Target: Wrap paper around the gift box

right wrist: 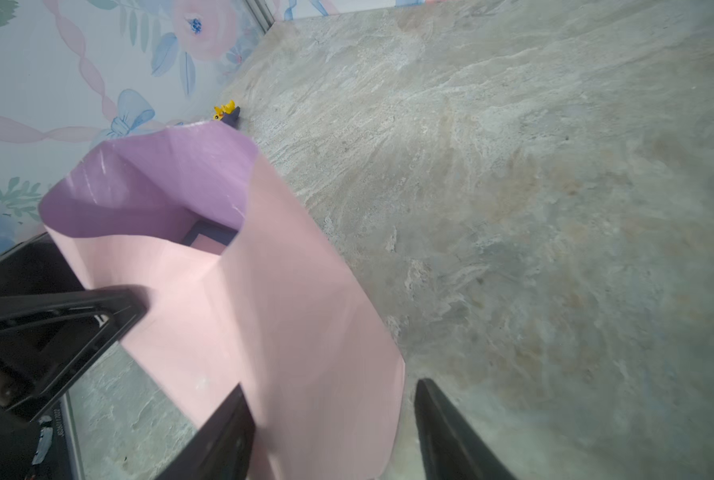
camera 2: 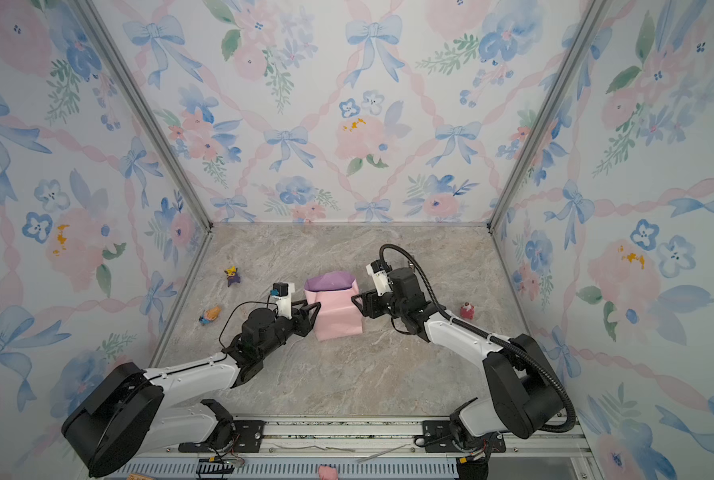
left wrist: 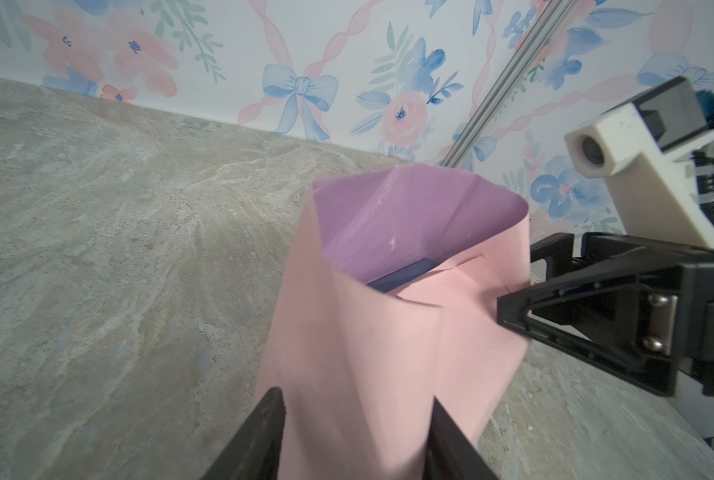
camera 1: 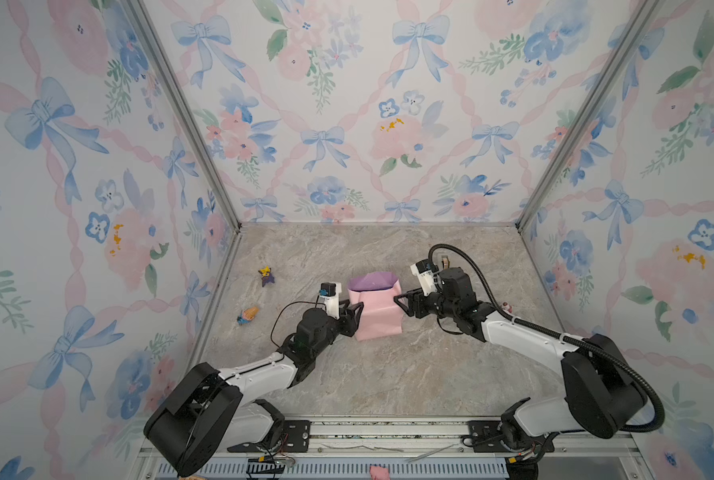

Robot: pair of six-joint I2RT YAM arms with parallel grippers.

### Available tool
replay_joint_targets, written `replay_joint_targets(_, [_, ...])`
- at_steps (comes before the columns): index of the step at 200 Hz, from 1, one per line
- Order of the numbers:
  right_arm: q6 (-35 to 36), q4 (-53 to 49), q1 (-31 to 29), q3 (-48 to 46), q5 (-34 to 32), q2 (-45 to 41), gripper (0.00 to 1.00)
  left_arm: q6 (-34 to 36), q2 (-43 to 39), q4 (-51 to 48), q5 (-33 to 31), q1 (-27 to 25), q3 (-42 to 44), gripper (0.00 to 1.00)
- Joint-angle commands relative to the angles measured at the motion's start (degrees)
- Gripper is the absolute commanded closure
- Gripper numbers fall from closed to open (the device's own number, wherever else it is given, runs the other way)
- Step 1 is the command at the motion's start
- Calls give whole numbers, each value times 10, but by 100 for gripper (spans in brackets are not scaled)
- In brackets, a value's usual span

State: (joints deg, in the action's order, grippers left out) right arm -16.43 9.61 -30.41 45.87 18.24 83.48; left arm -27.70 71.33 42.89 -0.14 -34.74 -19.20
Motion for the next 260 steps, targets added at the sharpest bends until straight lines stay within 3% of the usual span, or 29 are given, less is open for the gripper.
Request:
replay_joint_targets(1, [-6, -57, 5, 12, -60, 18, 41, 5, 3, -45, -8, 5, -5, 51])
replay_joint_targets(66, [3, -58, -41, 3, -125, 0, 46, 10, 24, -77, -31, 3, -40, 59])
replay_joint_targets(85, [3, -45, -53, 1, -134, -3, 46, 5, 25, -82, -50, 3, -52, 51])
replay_joint_targets(104, [3, -44, -58, 1, -142, -2, 46, -1, 21, -91, -77, 5, -61, 50])
replay_joint_targets(198, [-33, -21, -83, 13, -129, -24, 40, -20, 26, -96, -76, 6, -53, 74])
replay_joint_targets(260, [-43, -1, -104, 26, -169, 29, 58, -8, 24, -101, -93, -9, -57, 82])
